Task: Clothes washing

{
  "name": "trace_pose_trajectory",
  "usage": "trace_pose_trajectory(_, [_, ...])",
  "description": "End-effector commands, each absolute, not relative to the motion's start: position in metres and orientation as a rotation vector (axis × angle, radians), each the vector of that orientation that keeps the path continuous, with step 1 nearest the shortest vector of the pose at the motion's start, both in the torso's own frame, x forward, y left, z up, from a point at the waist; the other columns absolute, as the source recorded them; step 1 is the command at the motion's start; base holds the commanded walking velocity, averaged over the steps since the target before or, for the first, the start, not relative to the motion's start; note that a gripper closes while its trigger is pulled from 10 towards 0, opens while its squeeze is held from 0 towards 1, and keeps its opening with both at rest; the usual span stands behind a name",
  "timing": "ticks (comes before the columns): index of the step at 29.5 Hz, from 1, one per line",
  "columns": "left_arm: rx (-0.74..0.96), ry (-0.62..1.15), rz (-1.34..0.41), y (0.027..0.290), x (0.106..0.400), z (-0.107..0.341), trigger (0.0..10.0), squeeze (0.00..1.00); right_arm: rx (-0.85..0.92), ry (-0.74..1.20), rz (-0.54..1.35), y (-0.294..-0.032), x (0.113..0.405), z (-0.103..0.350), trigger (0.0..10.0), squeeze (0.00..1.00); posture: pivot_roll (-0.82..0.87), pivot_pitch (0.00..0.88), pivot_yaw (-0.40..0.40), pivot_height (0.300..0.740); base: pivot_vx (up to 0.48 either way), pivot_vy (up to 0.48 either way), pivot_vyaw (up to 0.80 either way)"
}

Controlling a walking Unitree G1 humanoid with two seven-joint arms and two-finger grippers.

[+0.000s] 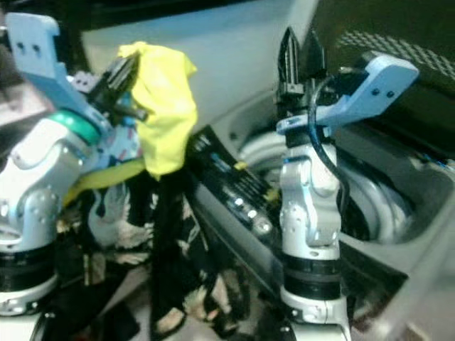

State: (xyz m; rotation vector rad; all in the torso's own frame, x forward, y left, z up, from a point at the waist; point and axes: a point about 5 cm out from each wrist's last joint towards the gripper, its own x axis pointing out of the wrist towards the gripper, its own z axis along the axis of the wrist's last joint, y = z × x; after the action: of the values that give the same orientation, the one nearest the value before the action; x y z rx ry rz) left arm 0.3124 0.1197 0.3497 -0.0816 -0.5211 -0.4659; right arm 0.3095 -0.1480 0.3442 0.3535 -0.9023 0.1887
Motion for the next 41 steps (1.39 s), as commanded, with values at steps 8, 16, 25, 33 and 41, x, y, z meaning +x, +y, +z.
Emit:
trace_pose_trajectory(8, [-0.058,-0.603,-0.510,0.111,0.304,0.365,10.0,0.00,0.359,-0.971,0.166,-0.156,0.301,0.358,10.0,0.00,0.01,0.040,0.056,0.740,0.000,0.000,-0.80])
trace_pose_trajectory(16, [-0.058,-0.605,-0.506,0.110,0.305,0.366,10.0,0.00,0.361,-0.988,0.167,-0.158,0.300,0.363,10.0,0.00,0.01,0.040,0.056,0.740,0.000,0.000,-0.80])
trace_pose_trajectory(25, [-0.059,-0.602,-0.499,0.110,0.305,0.364,10.0,0.00,0.359,-0.986,0.157,-0.159,0.300,0.364,10.0,0.00,0.01,0.045,0.056,0.740,0.000,0.000,-0.80])
trace_pose_trajectory(33, [-0.066,-0.599,-0.486,0.111,0.307,0.364,10.0,0.00,0.358,-0.978,0.154,-0.160,0.301,0.362,10.0,0.00,0.01,0.047,0.055,0.740,0.000,0.000,-0.80])
trace_pose_trajectory(41, [-0.077,-0.587,-0.452,0.114,0.309,0.362,10.0,0.00,0.368,-0.966,0.147,-0.160,0.303,0.361,10.0,0.00,0.02,0.047,0.053,0.740,0.000,0.121,-0.80])
